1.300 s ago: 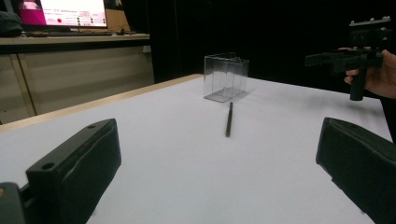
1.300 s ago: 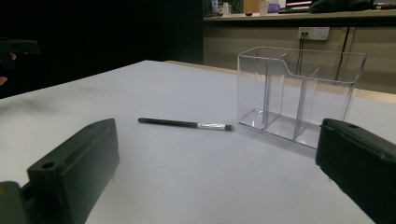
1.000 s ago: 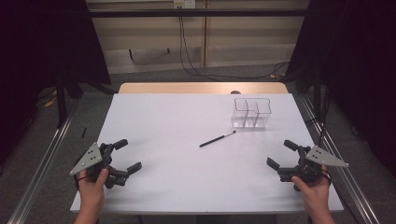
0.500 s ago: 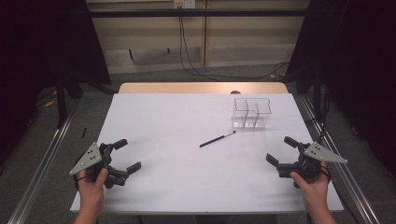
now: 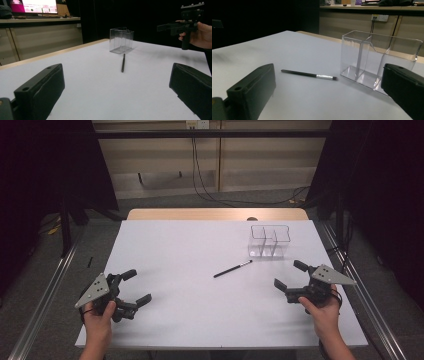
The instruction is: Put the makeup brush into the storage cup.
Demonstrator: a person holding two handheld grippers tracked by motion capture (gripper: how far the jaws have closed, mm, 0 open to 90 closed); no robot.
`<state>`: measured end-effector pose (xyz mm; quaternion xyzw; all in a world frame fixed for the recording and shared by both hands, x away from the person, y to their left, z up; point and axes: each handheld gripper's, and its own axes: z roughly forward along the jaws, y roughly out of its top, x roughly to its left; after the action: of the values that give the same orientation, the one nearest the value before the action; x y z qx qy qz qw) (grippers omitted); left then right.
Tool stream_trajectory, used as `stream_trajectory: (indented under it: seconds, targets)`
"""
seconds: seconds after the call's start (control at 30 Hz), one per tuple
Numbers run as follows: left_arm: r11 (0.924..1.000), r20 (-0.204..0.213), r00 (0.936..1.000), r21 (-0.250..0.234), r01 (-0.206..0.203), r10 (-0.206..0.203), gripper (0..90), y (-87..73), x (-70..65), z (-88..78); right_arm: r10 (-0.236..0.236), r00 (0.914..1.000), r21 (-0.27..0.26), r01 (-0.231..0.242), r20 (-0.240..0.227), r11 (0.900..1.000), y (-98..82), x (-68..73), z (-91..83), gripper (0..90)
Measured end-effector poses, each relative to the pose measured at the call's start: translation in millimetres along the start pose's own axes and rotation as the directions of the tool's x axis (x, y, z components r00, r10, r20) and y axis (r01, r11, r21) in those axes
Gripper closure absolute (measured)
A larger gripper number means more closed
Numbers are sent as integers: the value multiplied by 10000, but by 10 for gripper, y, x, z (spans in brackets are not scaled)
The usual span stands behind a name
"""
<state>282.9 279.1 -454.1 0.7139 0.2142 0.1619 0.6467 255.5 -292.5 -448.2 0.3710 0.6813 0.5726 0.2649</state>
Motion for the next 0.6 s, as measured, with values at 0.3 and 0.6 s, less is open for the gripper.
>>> stream_trajectory:
  seconds: [0.3,0.6]
  targets:
    - [10000,-25,10000,50,-52,52,0,0,7,-1,44,9998,27,-43,-203,10000,55,25,183,0]
    - [10000,-1,10000,39,32,-32,0,-1,0,5,25,9993,135,-19,-382,9999,66,60,355,0]
